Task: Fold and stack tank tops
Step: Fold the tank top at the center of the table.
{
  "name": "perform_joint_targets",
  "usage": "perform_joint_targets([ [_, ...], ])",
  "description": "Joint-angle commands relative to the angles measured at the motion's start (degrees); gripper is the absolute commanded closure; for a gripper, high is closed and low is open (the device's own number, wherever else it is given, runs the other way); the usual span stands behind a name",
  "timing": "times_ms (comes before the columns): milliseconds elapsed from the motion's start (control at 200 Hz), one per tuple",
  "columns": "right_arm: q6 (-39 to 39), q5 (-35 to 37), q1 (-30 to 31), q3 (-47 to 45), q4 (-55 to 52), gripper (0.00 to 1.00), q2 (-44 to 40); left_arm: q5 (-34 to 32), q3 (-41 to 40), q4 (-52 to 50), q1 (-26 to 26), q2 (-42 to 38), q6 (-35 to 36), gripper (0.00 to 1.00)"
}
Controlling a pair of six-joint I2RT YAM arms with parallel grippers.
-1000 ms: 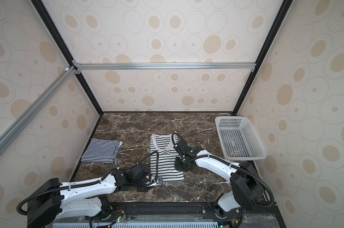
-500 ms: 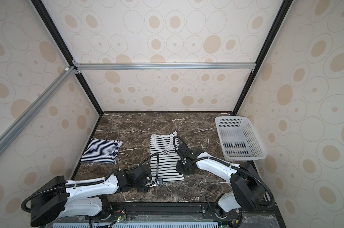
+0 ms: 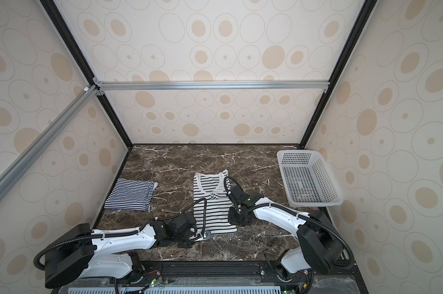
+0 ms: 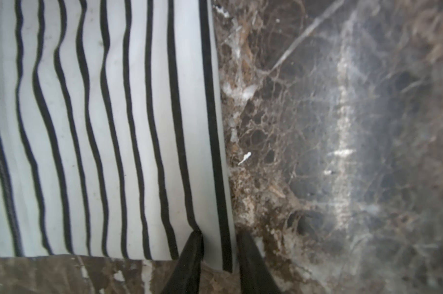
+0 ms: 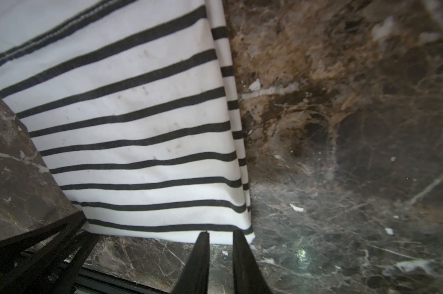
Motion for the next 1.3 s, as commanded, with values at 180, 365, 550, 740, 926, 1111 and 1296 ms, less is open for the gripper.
perform_joint_targets([
  [180,2.39,-1.58,-1.25,-3.69,-1.78,0.8,-5.83,2.88,2.32,-7.34,-0.34,-0.12,2.18,0.92],
  [365,7.46,-7.79,-1.25,-10.93,6.85,0.67,-10.08,2.89,3.54,-6.47,-0.34,-0.16,0.71,0.93],
  [550,11.81,-10.1,-1.18,-16.12,12.97,0.59,-12.48,3.76,3.54,-5.21,-0.35,1.22,-0.25,0.94],
  [740,14.29,-9.83,-1.78,-19.45,16.0,0.59,-13.43,3.81,2.79,-3.58,-0.31,1.44,-1.1,0.94],
  [926,16.29,-10.09,-3.84,-22.79,20.42,0.62,-13.73,4.03,2.22,-3.11,-0.31,0.9,-1.74,0.94],
  [1111,18.59,-10.88,-5.42,-25.86,24.98,0.64,-14.13,4.12,1.66,-2.88,-0.29,0.75,-1.85,0.94],
  [1296,18.64,-12.7,-5.47,-25.38,24.63,0.65,-11.88,4.29,1.56,-2.78,-0.26,1.0,-2.0,0.95],
])
